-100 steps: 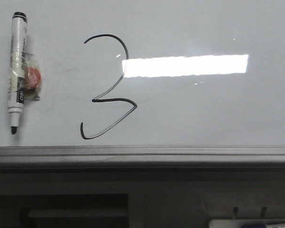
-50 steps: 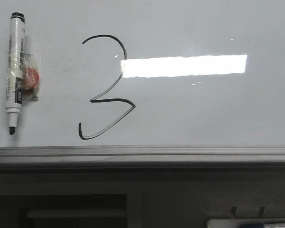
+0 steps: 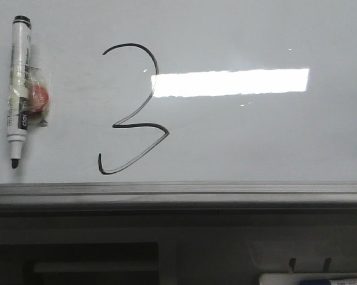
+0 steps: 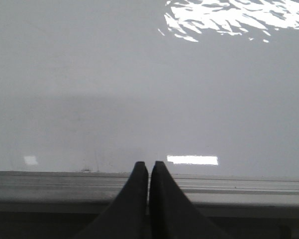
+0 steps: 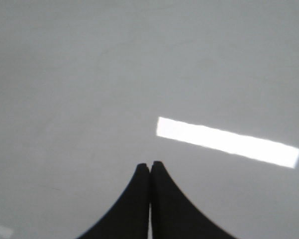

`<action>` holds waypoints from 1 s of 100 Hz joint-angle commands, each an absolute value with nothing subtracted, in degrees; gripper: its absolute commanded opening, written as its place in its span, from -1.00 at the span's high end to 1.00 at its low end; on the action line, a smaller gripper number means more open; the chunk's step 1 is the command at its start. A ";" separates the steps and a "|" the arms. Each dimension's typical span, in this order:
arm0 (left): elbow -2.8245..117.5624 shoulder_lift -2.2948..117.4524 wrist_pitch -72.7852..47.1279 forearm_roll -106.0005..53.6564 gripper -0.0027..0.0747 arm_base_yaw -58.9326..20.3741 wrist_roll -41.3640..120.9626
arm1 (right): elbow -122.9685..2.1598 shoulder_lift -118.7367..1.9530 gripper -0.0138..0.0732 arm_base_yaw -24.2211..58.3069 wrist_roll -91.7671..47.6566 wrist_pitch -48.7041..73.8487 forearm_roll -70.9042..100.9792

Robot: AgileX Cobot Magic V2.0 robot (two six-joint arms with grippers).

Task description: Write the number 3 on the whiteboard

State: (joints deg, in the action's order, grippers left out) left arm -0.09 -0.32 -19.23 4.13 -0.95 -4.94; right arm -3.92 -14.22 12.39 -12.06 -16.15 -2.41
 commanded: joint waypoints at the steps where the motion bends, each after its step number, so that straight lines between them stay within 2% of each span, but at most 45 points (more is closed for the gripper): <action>1: -0.67 -1.63 -16.23 3.66 0.98 -0.95 -5.53 | -3.41 -12.31 0.79 7.68 -11.78 -20.43 -2.20; 24: -0.67 -1.63 -16.23 3.66 0.98 -0.95 -5.53 | 2.19 -6.85 0.79 -0.38 -11.78 -16.40 1.28; 52: -0.67 -1.63 -16.23 3.66 0.98 -0.95 -5.53 | 2.17 1.84 0.79 -1.36 -11.78 7.01 1.66; 69: -0.67 -1.63 -16.23 3.66 0.99 -0.95 -5.53 | 2.17 1.58 0.79 -1.36 -11.78 18.37 1.66; 100: -0.67 -1.63 -16.23 3.66 0.98 -0.95 -5.53 | 2.17 1.58 0.79 -1.36 -11.78 18.46 1.66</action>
